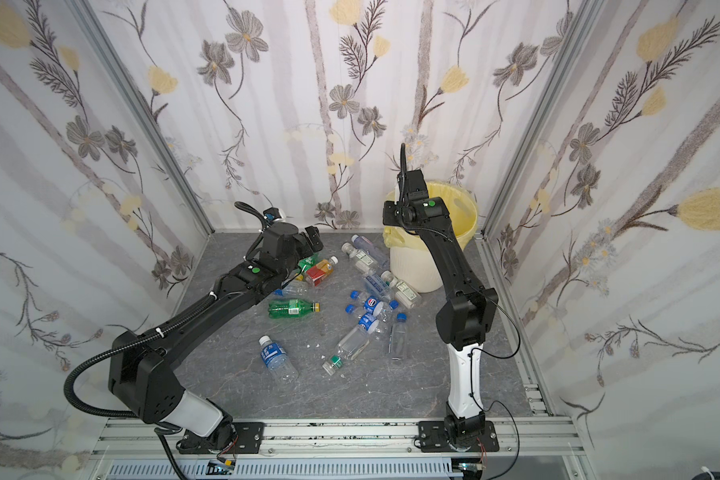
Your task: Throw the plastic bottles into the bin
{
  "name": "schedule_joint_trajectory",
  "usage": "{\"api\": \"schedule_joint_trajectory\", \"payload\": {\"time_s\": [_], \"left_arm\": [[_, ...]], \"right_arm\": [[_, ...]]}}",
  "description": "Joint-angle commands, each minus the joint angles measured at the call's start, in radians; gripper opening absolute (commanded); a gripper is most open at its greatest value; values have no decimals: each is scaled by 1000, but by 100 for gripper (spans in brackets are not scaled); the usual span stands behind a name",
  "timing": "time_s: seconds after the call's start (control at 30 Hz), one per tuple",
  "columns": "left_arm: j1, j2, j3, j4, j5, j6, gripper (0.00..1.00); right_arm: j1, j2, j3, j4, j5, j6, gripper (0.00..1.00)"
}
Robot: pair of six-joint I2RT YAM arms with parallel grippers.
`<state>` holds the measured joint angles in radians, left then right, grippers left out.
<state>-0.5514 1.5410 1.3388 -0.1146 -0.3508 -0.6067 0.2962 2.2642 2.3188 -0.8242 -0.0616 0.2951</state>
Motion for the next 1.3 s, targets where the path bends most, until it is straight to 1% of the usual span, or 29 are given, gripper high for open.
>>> {"api": "schedule_joint_trajectory", "payload": {"time_s": [0.0, 0.13, 0.2, 0.23, 0.33, 0.43, 0.5, 0.53, 0.57, 0.73, 0.87, 0.93, 1.07, 1.13, 1.27], "left_arm": [[12, -26, -25, 9, 37, -47, 100], [14, -53, -33, 9, 39, 21, 100], [15, -72, -36, 7, 20, 49, 100], [16, -82, -38, 7, 14, 55, 100], [20, -105, -58, 4, 24, 46, 100], [19, -121, -92, 0, 69, 33, 100], [19, -135, -109, -7, 92, 30, 100], [20, -141, -114, -11, 96, 28, 100], [19, -148, -118, -19, 98, 23, 100], [19, -162, -123, -85, 108, -1, 100], [19, -170, -91, -222, 100, -81, 100], [19, -181, -97, -259, 114, -110, 100], [18, -181, -75, -379, 155, -174, 100], [18, -174, -57, -447, 173, -185, 100], [19, -172, -50, -605, 163, -251, 100]], "right_arm": [[3, 11, 1, -5, -47, 52, 13], [2, 2, 0, 0, -29, 53, 23], [2, -13, 1, 8, -10, 53, 29], [2, -20, 2, 11, 0, 53, 32], [3, -47, 1, 3, 28, 56, 47], [4, -65, 0, -13, 43, 57, 63], [4, -81, 1, -20, 50, 55, 76], [4, -90, 1, -20, 52, 54, 85], [4, -100, 1, -20, 53, 51, 98], [13, -151, 1, -37, 57, 31, 100], [39, -199, 1, -72, 64, 10, 100], [63, -224, -4, -85, 94, -6, 100], [105, -285, -54, -93, 96, 26, 100], [141, -312, -91, -98, 126, 26, 100], [219, -367, -211, -80, 224, 20, 100]]}}
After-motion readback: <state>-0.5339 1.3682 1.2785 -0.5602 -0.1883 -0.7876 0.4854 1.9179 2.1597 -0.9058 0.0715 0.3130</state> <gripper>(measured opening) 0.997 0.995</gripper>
